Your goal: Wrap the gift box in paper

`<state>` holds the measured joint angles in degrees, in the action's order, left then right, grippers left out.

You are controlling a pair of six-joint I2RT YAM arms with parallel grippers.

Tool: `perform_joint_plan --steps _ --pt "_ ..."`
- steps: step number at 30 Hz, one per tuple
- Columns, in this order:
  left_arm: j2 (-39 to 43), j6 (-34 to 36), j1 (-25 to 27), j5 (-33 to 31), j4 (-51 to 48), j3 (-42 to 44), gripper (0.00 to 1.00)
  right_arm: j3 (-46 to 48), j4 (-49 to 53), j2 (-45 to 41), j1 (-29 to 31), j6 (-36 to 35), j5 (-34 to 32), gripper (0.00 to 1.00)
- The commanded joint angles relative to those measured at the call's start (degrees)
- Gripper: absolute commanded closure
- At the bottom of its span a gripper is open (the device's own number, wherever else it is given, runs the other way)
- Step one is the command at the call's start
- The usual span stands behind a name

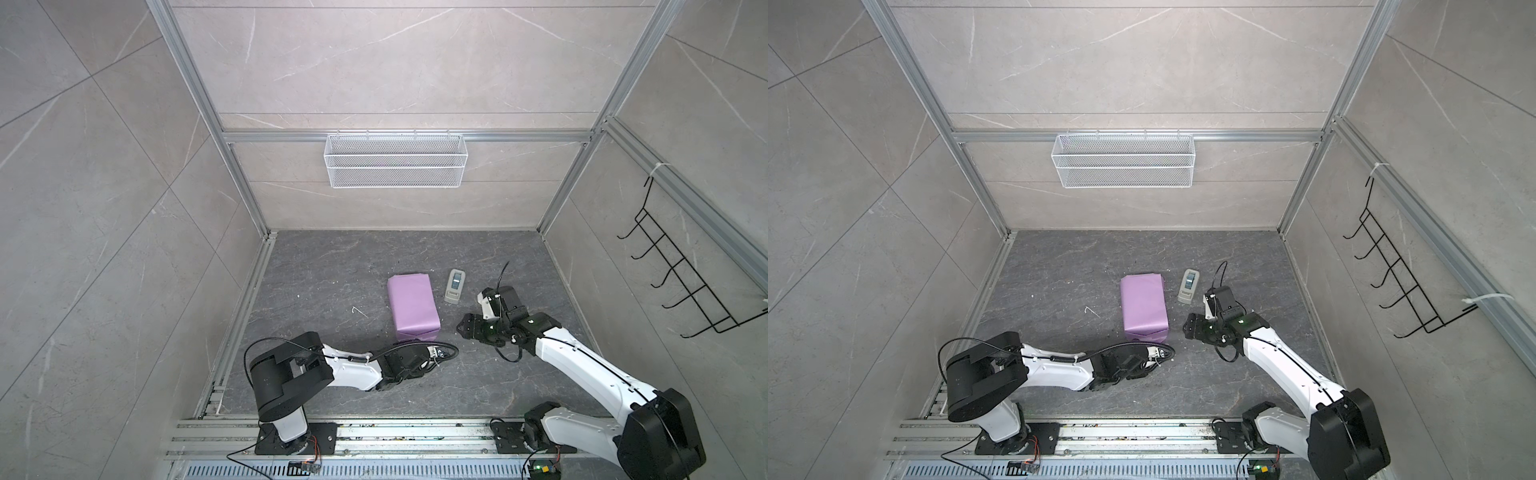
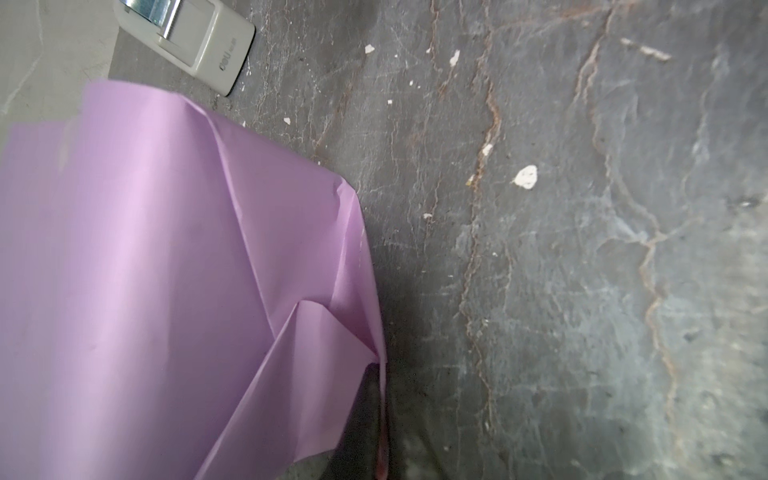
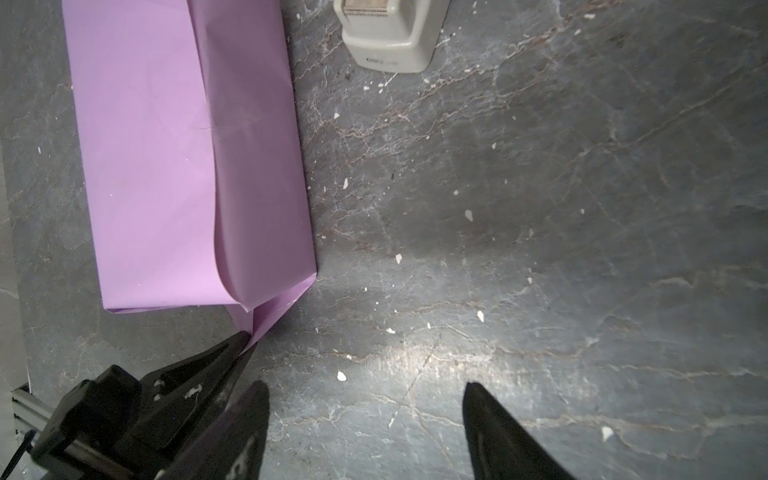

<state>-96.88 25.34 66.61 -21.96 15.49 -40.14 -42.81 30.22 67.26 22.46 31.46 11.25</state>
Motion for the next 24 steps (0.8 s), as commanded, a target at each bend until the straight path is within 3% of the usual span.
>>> perform_joint_plan --steps 1,10,24 --pt "2.59 0.85 0.18 1.26 1.97 0.25 0.97 -1.48 -0.69 1.36 -0.28 -2.03 2.55 0.24" --pt "5.46 3.13 0.03 4.25 -1.12 -1.08 1.0 -6.11 -7.33 9.43 0.36 -2.2 10.87 0.25" --pt "5.82 4.78 -0.73 7.88 -3.09 -3.62 1.0 -10.28 -13.0 23.14 2.59 -3.12 12.46 0.24"
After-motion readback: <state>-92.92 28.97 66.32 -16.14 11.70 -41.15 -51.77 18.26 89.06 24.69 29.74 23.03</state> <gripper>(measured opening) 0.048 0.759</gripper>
